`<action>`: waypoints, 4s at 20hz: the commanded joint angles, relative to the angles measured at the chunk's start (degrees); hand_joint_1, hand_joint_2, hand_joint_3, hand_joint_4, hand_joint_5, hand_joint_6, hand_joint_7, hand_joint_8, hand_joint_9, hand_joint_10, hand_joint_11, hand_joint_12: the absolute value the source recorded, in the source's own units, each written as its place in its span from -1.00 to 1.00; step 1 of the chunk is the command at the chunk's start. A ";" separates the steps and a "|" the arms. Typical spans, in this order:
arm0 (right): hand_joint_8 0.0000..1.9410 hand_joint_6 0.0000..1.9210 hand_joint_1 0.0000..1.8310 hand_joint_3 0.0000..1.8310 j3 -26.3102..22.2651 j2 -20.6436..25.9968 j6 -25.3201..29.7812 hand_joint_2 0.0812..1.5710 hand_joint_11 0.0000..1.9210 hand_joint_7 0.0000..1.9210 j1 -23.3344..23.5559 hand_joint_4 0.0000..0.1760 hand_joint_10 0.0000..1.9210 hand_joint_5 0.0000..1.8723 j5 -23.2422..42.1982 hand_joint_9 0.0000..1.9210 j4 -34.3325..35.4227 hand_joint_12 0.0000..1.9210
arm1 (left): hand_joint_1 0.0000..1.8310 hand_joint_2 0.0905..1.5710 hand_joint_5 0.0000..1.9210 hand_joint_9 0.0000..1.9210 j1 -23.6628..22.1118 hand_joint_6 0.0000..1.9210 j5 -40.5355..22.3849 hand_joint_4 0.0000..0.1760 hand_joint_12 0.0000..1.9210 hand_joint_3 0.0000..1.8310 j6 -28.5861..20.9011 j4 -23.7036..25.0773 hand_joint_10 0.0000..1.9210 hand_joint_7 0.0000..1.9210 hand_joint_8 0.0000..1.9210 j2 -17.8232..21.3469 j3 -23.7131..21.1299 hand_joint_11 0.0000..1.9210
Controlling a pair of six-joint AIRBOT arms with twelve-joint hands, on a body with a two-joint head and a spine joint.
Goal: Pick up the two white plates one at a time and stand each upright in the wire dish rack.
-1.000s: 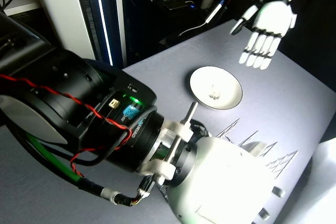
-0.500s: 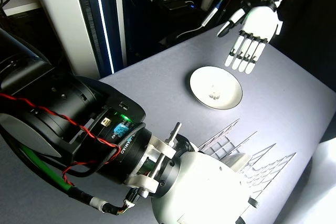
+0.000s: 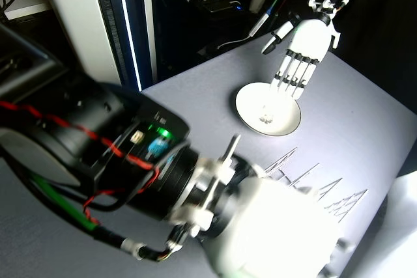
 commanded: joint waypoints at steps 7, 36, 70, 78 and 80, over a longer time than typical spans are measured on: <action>-1.00 -1.00 0.30 -1.00 -2.38 1.13 0.40 0.34 -0.82 -0.37 2.01 -1.00 -1.00 -0.42 9.97 -0.37 -4.30 0.08 | -1.00 0.51 -0.93 -1.00 0.01 -0.99 0.85 -1.00 -1.00 -1.00 -0.02 -2.27 -1.00 -0.98 -1.00 -0.69 0.06 -0.99; -1.00 -1.00 0.60 -1.00 -24.22 4.70 -0.18 0.20 -0.94 -1.00 -10.21 -1.00 -1.00 -1.00 27.86 -1.00 -46.52 -0.95 | -1.00 0.51 -0.92 -0.98 0.78 -1.00 4.29 -1.00 -0.98 -1.00 -0.75 -1.10 -1.00 -0.96 -0.99 -3.13 4.26 -0.98; -1.00 -1.00 0.59 -1.00 -13.63 -13.92 -1.78 0.33 -1.00 -0.93 -16.84 -1.00 -1.00 -0.87 19.92 -0.92 -48.58 -0.47 | -1.00 0.51 -0.77 -0.87 8.58 -1.00 3.61 -1.00 -0.68 -1.00 -3.81 -0.64 -0.99 -0.81 -1.00 -5.29 5.44 -1.00; -0.99 -0.99 0.56 -1.00 -8.62 -18.51 -2.04 0.32 -1.00 -0.81 -16.97 -1.00 -0.98 -0.79 19.28 -0.81 -48.58 -0.22 | -1.00 0.50 -0.80 -0.88 8.54 -0.99 3.61 -1.00 -0.70 -1.00 -3.81 -0.64 -0.99 -0.83 -0.99 -5.41 5.62 -1.00; -0.98 -0.98 0.60 -1.00 -7.29 -19.52 -2.14 0.28 -1.00 -0.68 -16.62 -1.00 -0.97 -0.66 19.28 -0.69 -48.58 0.02 | -1.00 0.49 -0.82 -0.90 8.46 -1.00 3.61 -1.00 -0.76 -1.00 -3.81 -0.64 -1.00 -0.85 -1.00 -5.44 5.68 -1.00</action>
